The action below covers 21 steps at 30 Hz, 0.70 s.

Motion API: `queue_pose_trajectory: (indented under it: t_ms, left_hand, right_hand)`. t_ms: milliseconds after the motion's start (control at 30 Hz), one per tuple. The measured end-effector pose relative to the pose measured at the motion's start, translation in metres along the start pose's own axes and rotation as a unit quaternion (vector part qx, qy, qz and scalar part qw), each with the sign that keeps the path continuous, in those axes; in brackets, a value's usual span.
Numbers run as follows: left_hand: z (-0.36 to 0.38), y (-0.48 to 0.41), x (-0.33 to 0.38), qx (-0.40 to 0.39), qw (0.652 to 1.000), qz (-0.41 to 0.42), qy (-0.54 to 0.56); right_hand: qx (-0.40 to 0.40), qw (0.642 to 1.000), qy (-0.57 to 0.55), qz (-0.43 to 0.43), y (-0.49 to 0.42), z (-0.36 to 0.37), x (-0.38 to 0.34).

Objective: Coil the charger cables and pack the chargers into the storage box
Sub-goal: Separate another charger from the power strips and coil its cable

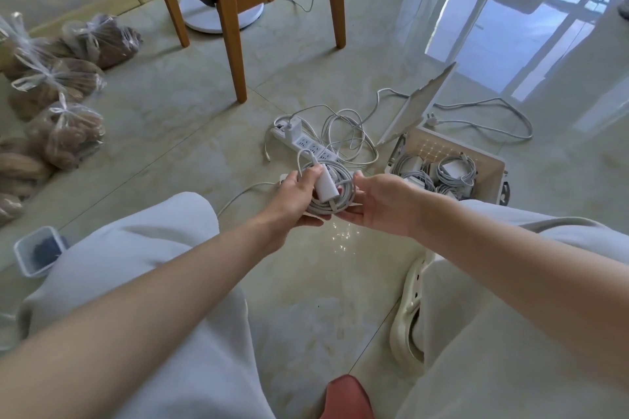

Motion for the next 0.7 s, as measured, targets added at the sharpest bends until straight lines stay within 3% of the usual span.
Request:
queue_pose_trajectory:
  t_ms: [233, 400, 533, 600, 700]
  left_hand:
    - [0.002, -0.01, -0.001, 0.059, 0.993, -0.056, 0.09]
    - [-0.008, -0.014, -0.001, 0.068, 0.992, -0.068, 0.077]
    - [-0.009, -0.015, 0.0, 0.059, 0.996, -0.054, 0.043]
    - [-0.008, -0.012, -0.001, 0.066, 0.998, -0.026, 0.005]
    - [-0.003, -0.009, -0.002, 0.055, 0.998, -0.003, -0.021]
  right_hand:
    - [-0.017, 0.998, -0.059, -0.015, -0.016, 0.01, 0.005]
    - [-0.033, 0.997, -0.059, -0.046, -0.021, 0.018, 0.01]
    - [0.022, 0.998, 0.015, -0.062, -0.024, 0.014, 0.009]
    - [0.068, 0.989, 0.107, -0.077, -0.026, 0.014, 0.013]
    - [0.183, 0.921, 0.313, -0.144, -0.027, 0.009, 0.018]
Point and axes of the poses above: each hand's wrist, its own y-axis away from the middle knuckle, its own z-axis out of the palm, x = y × z, the point moved 2 cm from there along -y, towards the middle knuckle, and after that the axes turned 4 degrees about y, right-handed, at the moved point
